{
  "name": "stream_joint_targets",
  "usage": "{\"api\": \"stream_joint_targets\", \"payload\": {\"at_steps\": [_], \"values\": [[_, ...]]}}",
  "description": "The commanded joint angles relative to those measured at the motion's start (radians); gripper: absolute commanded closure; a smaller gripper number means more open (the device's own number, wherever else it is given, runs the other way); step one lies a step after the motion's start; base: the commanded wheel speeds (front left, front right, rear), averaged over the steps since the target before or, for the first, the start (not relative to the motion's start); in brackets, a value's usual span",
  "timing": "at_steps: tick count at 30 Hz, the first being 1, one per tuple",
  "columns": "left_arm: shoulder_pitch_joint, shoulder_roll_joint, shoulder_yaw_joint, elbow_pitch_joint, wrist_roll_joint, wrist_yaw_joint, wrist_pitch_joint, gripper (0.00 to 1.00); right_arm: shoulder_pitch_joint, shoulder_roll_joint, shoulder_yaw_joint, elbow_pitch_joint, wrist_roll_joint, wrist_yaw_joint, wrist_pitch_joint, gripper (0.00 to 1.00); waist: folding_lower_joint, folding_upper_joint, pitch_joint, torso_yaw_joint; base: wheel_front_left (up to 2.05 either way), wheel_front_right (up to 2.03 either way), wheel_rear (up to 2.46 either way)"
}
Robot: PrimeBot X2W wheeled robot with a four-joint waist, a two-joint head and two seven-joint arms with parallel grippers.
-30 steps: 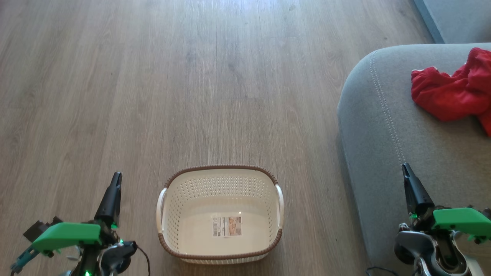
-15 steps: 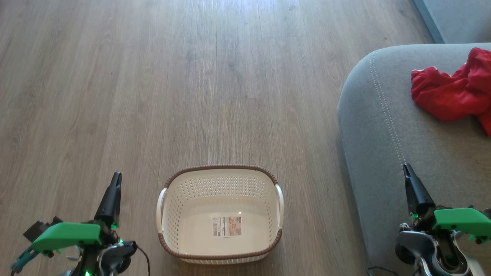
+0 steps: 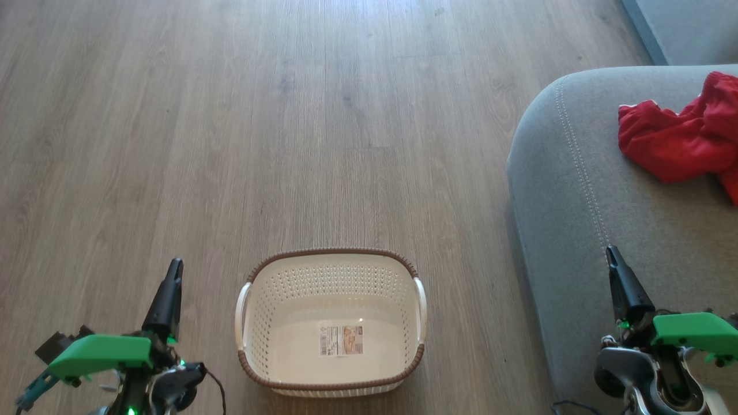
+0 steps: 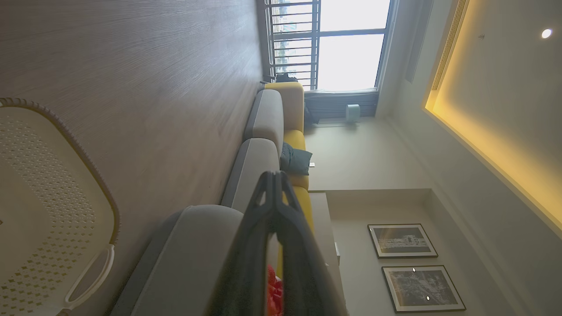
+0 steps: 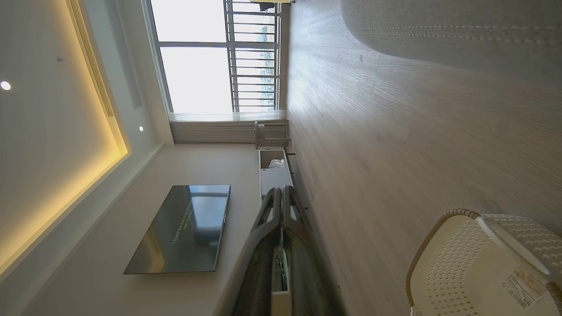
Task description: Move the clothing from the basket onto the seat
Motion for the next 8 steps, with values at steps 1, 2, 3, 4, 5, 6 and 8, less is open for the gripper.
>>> {"api": "stream_joint_targets", "payload": {"at_steps": [1, 2, 3, 4, 5, 6, 8], "values": [[-0.047, 0.006, 0.041, -0.032, -0.003, -0.009, 0.007, 1.0, -0.05, -0.011, 0.02, -0.032, -0.002, 0.0, 0.005, 1.0, 0.0, 0.0, 0.0, 0.0, 0.0, 0.0, 0.0], [-0.047, 0.006, 0.041, -0.032, -0.003, -0.009, 0.007, 1.0, -0.05, -0.011, 0.019, -0.032, -0.002, 0.0, 0.006, 1.0, 0.0, 0.0, 0.0, 0.0, 0.0, 0.0, 0.0], [-0.047, 0.006, 0.041, -0.032, -0.003, -0.009, 0.007, 1.0, -0.05, -0.011, 0.019, -0.032, -0.002, 0.0, 0.006, 1.0, 0.0, 0.0, 0.0, 0.0, 0.0, 0.0, 0.0], [-0.047, 0.006, 0.041, -0.032, -0.003, -0.009, 0.007, 1.0, -0.05, -0.011, 0.019, -0.032, -0.002, 0.0, 0.006, 1.0, 0.0, 0.0, 0.0, 0.0, 0.0, 0.0, 0.0], [-0.047, 0.006, 0.041, -0.032, -0.003, -0.009, 0.007, 1.0, -0.05, -0.01, 0.019, -0.032, -0.003, 0.0, 0.006, 1.0, 0.0, 0.0, 0.0, 0.0, 0.0, 0.0, 0.0], [-0.047, 0.006, 0.041, -0.032, -0.003, -0.009, 0.007, 1.0, -0.05, -0.01, 0.019, -0.032, -0.003, 0.0, 0.006, 1.0, 0.0, 0.0, 0.0, 0.0, 0.0, 0.0, 0.0], [-0.047, 0.006, 0.041, -0.032, -0.003, -0.009, 0.007, 1.0, -0.05, -0.01, 0.018, -0.032, -0.003, 0.0, 0.006, 1.0, 0.0, 0.0, 0.0, 0.0, 0.0, 0.0, 0.0]]}}
